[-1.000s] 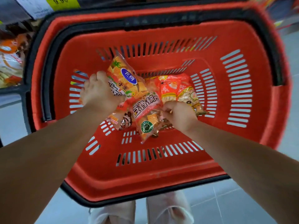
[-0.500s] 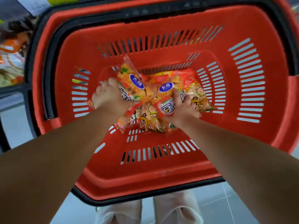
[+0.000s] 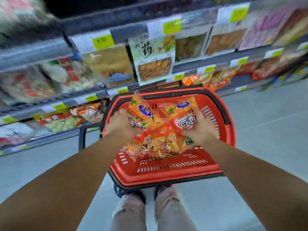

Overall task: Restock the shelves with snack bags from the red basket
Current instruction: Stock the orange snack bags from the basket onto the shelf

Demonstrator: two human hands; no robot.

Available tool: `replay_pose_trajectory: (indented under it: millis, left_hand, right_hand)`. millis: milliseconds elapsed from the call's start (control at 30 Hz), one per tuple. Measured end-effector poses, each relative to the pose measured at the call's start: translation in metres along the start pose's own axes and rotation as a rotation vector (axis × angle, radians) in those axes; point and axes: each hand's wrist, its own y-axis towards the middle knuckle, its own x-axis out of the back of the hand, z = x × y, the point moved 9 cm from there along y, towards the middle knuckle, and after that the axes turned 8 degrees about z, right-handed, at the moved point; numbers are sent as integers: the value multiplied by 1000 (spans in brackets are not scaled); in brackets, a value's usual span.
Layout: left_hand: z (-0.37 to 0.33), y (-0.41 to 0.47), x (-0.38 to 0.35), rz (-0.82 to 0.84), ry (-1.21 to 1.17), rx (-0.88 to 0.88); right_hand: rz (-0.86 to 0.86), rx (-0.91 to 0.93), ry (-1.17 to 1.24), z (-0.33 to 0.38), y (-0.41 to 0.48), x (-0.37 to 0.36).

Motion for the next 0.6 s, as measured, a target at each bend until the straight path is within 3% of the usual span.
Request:
replay_pose_trajectory:
  millis: [267, 433, 600]
  left_hand:
    - [35, -106, 190, -326, -285, -155]
    - [96, -184, 294, -538, -412, -279]
    - [169, -272, 375, -686, -390, -368]
  right_hand:
    - [-290, 257, 190, 130, -111, 107]
    - [-408, 404, 174, 223, -192, 124]
    - [-548, 570, 215, 314, -289, 128]
